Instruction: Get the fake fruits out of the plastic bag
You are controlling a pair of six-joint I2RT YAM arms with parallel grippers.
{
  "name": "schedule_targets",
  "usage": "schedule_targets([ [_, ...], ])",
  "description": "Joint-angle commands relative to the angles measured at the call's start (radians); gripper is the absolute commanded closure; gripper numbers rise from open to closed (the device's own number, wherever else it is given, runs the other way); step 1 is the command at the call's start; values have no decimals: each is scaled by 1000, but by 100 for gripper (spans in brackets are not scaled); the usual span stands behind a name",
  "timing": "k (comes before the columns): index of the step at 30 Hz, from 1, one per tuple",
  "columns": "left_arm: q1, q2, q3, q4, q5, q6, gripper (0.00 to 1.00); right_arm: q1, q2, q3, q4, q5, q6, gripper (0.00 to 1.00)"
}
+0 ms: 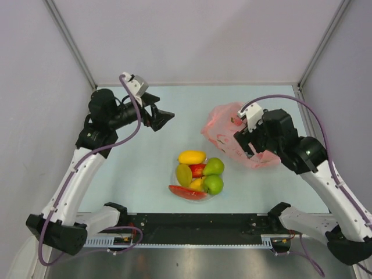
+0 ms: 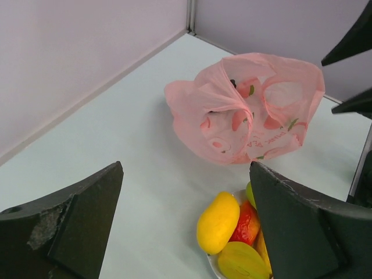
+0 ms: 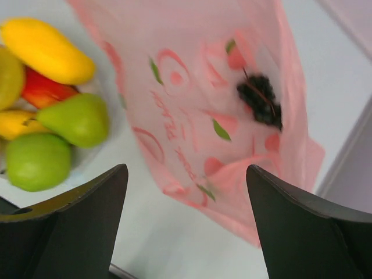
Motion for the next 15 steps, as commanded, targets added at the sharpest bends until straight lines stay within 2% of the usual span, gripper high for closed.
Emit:
schedule_targets([
  [1,-21,71,-1,49,49,1,5,-252,65,19,-103,-72,12,14],
  [2,-33,78,3,46,61,3,6,-292,82,13,-100,-138,5,14],
  [3,-45,92,9,44,71,7,6,-354,97,11,-96,-172,-2,19],
  [5,-102,103,6,49,69,21,6,-380,145,5,-57,-230,21,25],
  [7,-151,110,-29,62,52,70,6,-391,171,-35,28,-247,72,29],
  [8,-209,115,-46,67,37,78,7,-391,185,-47,55,-246,113,31],
  [10,-254,144,-52,66,77,85,7,-397,223,-68,136,-224,152,32],
  [13,-398,199,-38,38,-76,107,4,-386,266,-117,260,-229,173,33],
  [15,-427,238,-24,36,-153,113,4,-388,272,-162,355,-207,172,32],
])
